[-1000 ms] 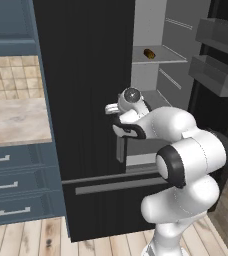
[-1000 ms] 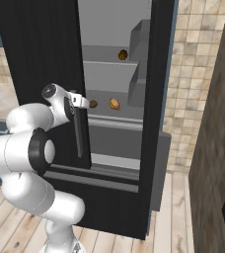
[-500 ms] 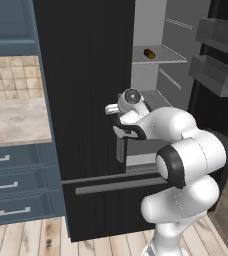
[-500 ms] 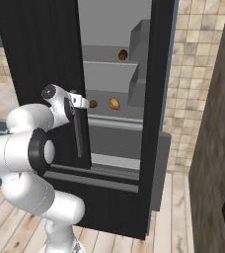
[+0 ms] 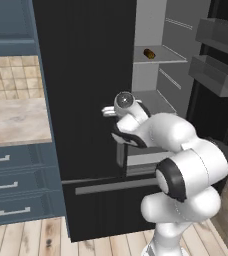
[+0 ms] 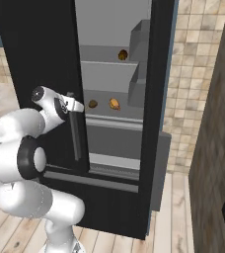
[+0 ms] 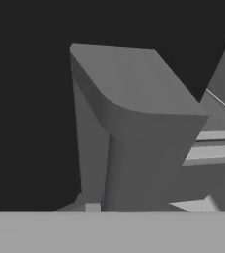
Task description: Open the fridge, remove the kiwi, sweet potato, and chicken drumstick, and place them on any counter.
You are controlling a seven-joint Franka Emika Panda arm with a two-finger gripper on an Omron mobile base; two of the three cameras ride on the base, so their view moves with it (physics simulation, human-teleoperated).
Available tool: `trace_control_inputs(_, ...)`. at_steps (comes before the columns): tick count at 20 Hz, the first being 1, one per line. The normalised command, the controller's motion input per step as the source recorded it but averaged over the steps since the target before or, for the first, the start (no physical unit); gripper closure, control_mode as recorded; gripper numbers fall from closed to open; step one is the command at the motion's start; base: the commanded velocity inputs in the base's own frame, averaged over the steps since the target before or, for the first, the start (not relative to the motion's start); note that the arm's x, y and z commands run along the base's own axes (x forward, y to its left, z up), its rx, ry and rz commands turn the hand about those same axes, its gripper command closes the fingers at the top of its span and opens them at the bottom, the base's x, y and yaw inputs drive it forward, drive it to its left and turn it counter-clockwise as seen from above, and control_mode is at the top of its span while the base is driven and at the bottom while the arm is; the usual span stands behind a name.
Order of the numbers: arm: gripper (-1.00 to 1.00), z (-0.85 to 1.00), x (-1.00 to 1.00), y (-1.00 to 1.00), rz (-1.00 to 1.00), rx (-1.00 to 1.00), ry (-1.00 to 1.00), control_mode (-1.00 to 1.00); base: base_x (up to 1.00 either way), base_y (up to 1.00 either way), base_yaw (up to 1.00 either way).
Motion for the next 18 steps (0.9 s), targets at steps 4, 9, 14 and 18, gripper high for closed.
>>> trace_control_inputs(4, 1.0, 0.0, -0.88, 0.34, -0.16, 0.0, 0.0, -1.0, 0.0, 0.0, 0.0)
trace_control_inputs(9, 1.0, 0.0, -1.0, 0.3, -0.13, 0.0, 0.0, -1.0, 0.0, 0.0, 0.0)
trace_control_inputs(14, 1.0, 0.03, -1.0, 0.34, -0.12, 0.0, -0.01, -1.0, 0.0, 0.0, 0.0)
trace_control_inputs(18, 1.0, 0.07, -1.0, 0.35, -0.11, 0.0, -0.05, -1.0, 0.0, 0.0, 0.0)
